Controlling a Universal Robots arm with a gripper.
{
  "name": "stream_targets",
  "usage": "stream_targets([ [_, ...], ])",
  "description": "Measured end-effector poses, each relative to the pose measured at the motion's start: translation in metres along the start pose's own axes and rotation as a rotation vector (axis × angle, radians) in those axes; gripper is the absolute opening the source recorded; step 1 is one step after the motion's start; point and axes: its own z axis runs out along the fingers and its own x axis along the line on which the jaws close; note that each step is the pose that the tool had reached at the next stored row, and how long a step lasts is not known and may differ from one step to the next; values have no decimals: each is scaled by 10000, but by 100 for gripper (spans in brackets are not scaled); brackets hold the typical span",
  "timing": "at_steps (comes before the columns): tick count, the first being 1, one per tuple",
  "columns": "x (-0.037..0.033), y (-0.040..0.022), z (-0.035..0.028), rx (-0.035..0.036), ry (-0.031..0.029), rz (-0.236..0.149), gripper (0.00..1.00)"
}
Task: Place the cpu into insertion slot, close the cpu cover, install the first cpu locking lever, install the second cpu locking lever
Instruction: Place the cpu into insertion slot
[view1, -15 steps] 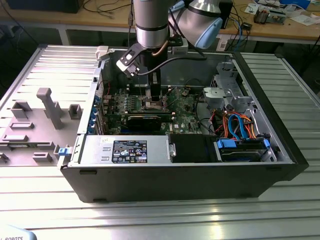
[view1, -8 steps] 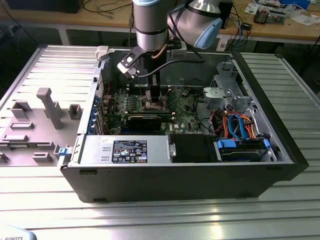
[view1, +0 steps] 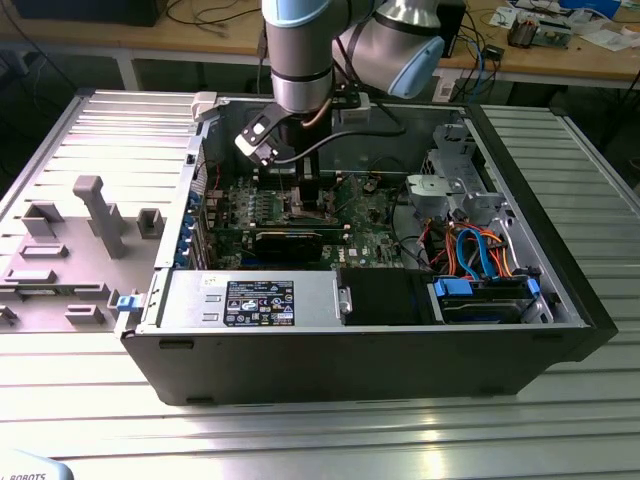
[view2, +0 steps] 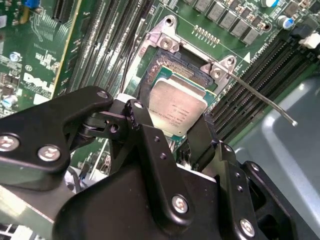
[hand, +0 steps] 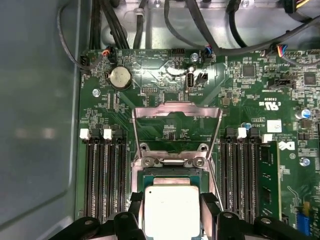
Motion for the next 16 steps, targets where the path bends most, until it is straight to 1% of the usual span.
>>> stream_targets([
  [2,0,-5,42,-1,1,1,54],
  [3,-1,-9,76,0,0,3,54],
  [4,-1,-13,96,-1,-6,61,54],
  [6,-1,-15,127,-4,-31,338,54],
  [7,-3,-26,172,-3,-36,319,54],
  [8,-2,-31,193,-7,-23,227,54],
  [9,-1,-42,171,-66,-41,183,54],
  [10,0,-43,165,-66,-100,175,54],
  [13,7,-41,157,-73,-207,161,54],
  [16,7,-42,168,-73,-213,146,54],
])
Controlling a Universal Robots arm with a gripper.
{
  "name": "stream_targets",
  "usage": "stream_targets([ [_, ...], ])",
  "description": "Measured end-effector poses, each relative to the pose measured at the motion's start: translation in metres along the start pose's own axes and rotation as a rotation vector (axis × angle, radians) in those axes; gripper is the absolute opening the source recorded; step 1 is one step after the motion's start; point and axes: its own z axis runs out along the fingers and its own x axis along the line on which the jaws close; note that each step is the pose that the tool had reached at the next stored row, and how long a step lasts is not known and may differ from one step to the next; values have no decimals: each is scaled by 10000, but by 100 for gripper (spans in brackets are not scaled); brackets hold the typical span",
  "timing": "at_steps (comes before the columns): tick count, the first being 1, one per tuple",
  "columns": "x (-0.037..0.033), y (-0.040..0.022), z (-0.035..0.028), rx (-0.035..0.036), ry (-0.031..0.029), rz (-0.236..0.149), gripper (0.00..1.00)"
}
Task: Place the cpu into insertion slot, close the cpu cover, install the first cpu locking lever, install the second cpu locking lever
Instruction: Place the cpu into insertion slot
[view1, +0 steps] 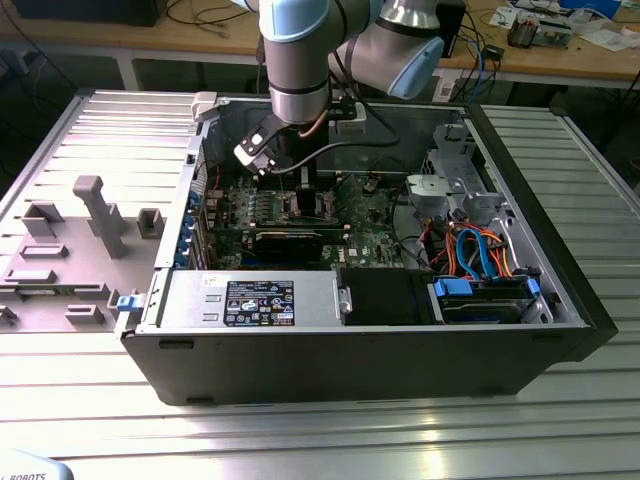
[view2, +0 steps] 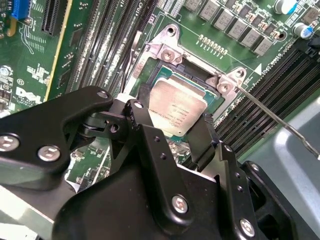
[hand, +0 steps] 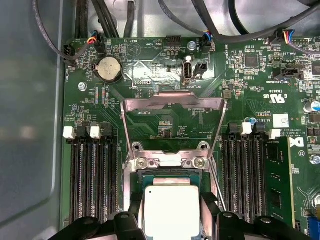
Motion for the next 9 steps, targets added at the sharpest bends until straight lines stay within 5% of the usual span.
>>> stream_targets([
  [9,0,-2,27,3,0,-23,54],
])
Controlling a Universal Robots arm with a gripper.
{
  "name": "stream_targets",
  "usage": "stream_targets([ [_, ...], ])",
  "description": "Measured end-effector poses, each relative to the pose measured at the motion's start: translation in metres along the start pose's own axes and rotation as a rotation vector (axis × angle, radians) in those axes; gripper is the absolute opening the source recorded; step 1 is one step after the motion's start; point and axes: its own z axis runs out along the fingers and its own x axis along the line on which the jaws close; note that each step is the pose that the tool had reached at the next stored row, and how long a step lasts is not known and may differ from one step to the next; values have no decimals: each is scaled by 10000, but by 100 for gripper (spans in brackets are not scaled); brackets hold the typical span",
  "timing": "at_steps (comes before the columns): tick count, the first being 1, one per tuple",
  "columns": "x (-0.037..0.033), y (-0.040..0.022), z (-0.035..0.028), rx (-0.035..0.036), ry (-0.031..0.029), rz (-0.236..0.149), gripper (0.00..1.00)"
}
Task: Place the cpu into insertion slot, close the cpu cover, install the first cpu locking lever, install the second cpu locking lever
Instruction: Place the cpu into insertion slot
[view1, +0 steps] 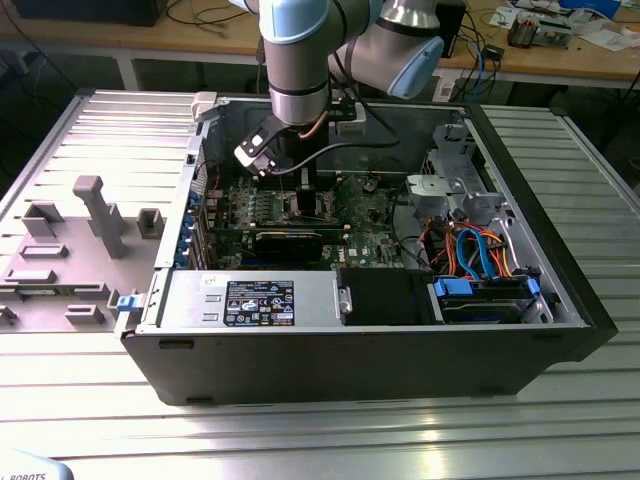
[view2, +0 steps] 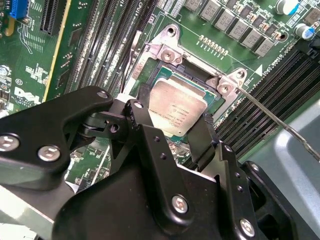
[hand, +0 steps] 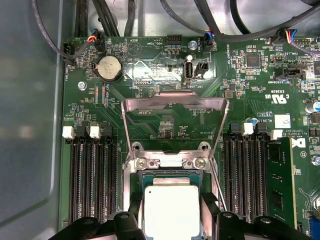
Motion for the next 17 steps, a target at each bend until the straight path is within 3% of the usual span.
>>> stream_targets([
  [10,0,5,4,-2,-1,37,54],
  [12,2,7,8,-13,10,39,55],
  [13,2,6,8,-9,8,41,62],
  [17,0,6,4,-2,-2,46,62],
])
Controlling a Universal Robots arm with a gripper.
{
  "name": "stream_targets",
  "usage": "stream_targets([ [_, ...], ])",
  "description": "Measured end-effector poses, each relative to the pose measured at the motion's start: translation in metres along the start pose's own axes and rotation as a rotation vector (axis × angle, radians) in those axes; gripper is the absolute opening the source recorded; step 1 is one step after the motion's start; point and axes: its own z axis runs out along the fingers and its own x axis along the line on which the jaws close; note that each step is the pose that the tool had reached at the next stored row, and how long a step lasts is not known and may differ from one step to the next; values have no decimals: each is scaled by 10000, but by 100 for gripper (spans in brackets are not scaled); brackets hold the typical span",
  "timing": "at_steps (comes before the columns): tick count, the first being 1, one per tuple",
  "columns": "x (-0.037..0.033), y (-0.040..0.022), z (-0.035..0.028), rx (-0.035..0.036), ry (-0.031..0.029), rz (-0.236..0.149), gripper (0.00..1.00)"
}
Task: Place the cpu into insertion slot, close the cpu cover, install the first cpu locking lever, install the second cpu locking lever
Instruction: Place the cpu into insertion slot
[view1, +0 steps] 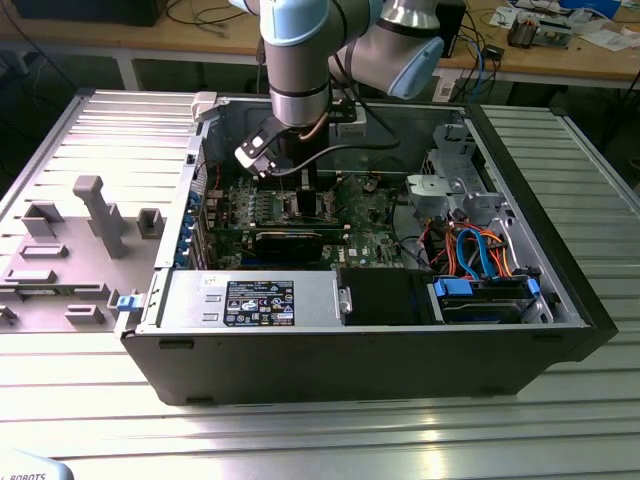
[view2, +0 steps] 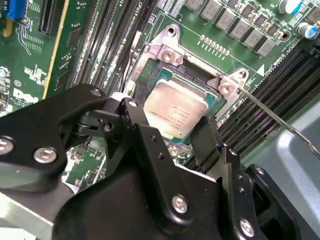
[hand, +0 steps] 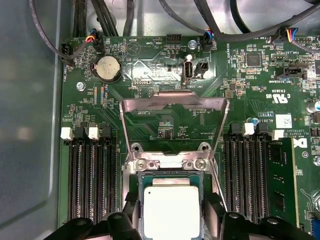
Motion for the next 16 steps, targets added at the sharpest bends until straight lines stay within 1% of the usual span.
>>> stream_targets([
  [3,0,3,-31,0,0,0,62],
  [5,-1,10,-96,-1,1,1,62],
  [7,-2,18,-180,1,-1,0,62],
  [8,-2,21,-206,1,0,0,61],
  [9,-2,25,-234,7,0,-2,54],
  [16,-2,27,-239,20,0,2,11],
])
